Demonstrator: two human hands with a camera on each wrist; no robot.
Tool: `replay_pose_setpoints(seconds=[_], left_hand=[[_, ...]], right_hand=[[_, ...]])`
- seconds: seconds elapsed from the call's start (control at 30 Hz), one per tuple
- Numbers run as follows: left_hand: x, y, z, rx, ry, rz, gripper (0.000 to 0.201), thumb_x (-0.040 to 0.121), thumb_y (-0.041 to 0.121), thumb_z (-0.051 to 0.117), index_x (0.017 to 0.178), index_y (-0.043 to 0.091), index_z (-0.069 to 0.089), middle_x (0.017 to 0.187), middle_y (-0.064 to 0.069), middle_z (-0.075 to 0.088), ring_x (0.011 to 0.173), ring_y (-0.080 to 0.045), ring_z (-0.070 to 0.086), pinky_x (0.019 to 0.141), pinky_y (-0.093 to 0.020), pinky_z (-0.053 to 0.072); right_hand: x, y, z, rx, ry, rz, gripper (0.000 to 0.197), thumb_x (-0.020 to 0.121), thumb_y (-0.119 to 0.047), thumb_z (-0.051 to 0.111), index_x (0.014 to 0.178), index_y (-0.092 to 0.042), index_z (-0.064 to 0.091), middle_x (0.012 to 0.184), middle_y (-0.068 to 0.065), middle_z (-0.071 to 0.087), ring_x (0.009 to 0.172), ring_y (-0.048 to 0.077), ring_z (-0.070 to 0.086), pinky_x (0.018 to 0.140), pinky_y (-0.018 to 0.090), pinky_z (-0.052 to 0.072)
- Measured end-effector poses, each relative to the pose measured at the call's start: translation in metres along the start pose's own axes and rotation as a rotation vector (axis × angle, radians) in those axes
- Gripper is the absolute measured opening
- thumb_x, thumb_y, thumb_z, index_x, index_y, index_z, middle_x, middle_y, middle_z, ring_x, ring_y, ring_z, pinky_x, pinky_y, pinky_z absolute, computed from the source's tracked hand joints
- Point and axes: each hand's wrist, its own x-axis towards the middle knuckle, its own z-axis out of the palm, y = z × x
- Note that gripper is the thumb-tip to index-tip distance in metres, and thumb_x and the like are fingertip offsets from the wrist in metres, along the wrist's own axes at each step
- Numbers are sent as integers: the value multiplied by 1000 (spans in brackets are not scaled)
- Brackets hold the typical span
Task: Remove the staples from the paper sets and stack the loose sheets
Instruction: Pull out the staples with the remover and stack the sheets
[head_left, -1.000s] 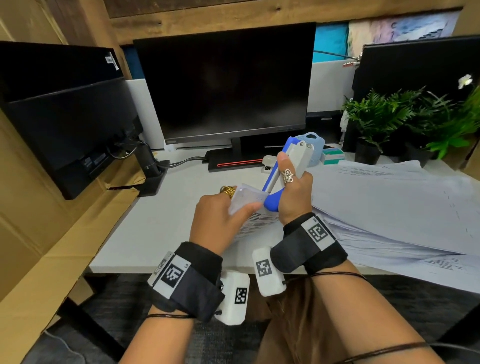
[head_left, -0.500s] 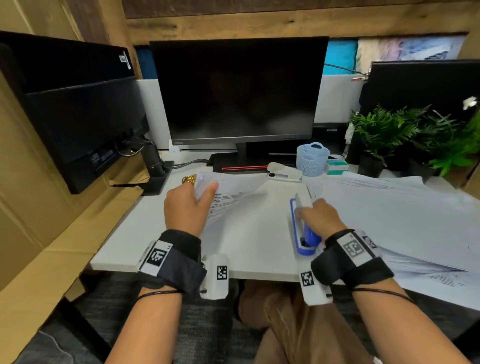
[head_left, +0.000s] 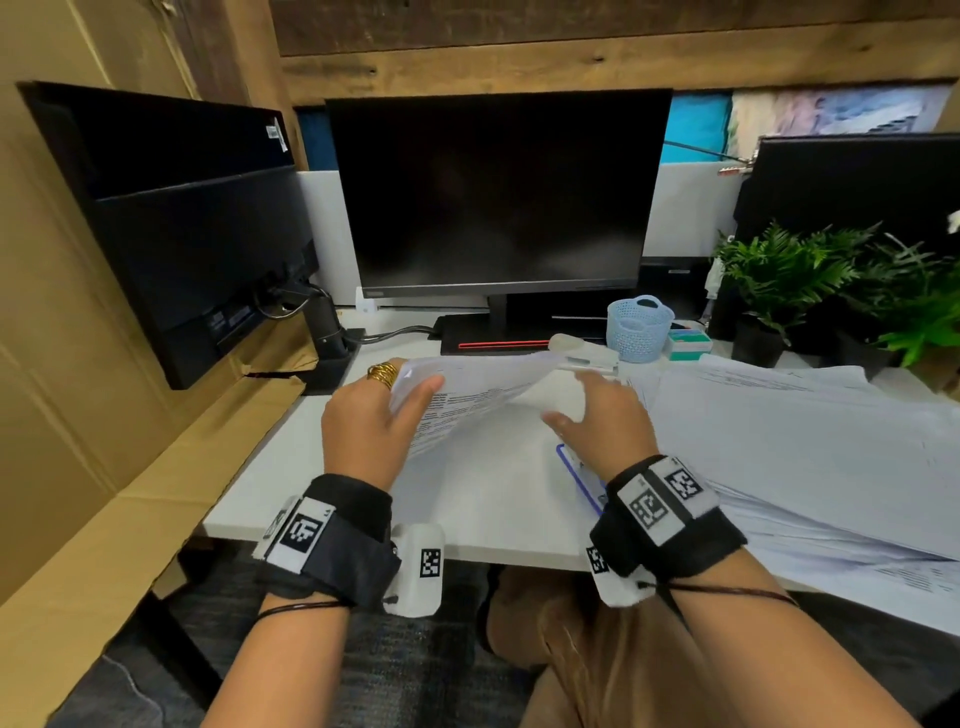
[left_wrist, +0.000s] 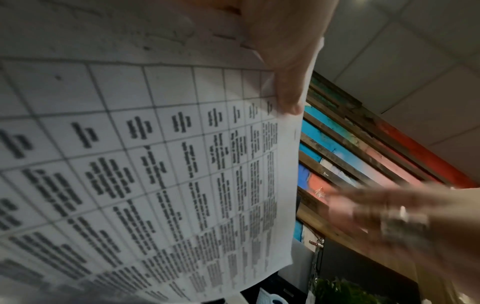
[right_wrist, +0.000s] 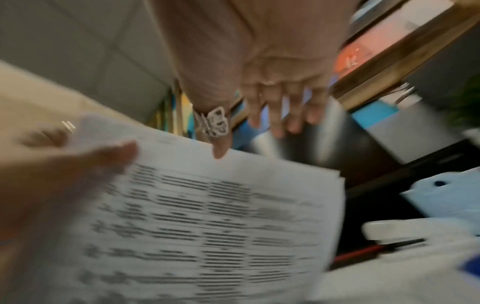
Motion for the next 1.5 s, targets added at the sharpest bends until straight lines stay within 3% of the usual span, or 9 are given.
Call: replay_pose_setpoints(seconds=[0.17,0.33,0.73,0.8,0.93,1.1,1.2,1.33,1.5], left_hand=[[8,3,-7,-83,261,330,30,76,20,75,61,-4,63,51,9,44,41,-1,34,54,-1,33],[10,6,-9,-285,247,576,16,76,0,75,85,12,70,85,-6,70,78,-19,67,67,-37,55],[0,20,3,-341,226,692,6,83,13,70,84,14,65,96,-5,63,90,-20,61,77,-32,51],[6,23,5,-219,259,626,13,86,20,66,94,10,64,105,-11,64,101,-24,58,86,-36,50],[24,10,18,-104,176,99,74,70,25,81,132,19,42,136,-6,45,127,-24,39,106,-48,35],[44,46,48,-672,-135,-203,63,77,6,72,129,22,39,121,0,53,110,-11,53,83,-8,43],[50,86,73,-1024,-227,-266,67,81,-8,62,133,23,31,114,3,56,103,-4,57,74,-11,50],[34,136,110,-1210,-475,-275,69,80,-2,67,138,11,31,125,-12,56,118,-24,54,91,-31,51],[-7,189,135,-1207,-494,-228,50,78,28,62,125,12,54,119,-1,62,112,-12,59,99,-31,46]], right_hand=[[8,-48,-16,297,251,-648,57,79,-19,74,131,-19,51,131,0,55,128,18,43,108,33,31],[18,-43,-15,466,672,-836,11,71,6,73,72,-4,69,73,6,67,72,22,63,65,36,51],[9,-22,-33,312,981,-939,15,75,-5,73,61,-6,69,88,-2,58,86,16,54,80,37,36],[10,-15,-37,324,1017,-896,16,75,-3,72,69,-15,63,84,2,63,84,18,56,81,40,37],[10,13,-60,283,1125,-777,26,77,2,66,73,-19,52,77,7,67,79,19,56,78,39,35],[-4,48,-101,225,1254,-704,34,69,17,63,72,-15,51,75,13,64,80,20,54,73,47,41],[-22,71,-131,211,1303,-672,28,75,16,58,75,-11,51,73,19,63,77,25,56,73,56,45],[-57,95,-160,184,1341,-578,20,82,10,59,85,-8,49,81,15,59,80,19,54,92,57,43],[-101,117,-185,128,1265,-272,18,91,-21,58,97,-15,41,85,4,54,73,8,43,65,20,34]])
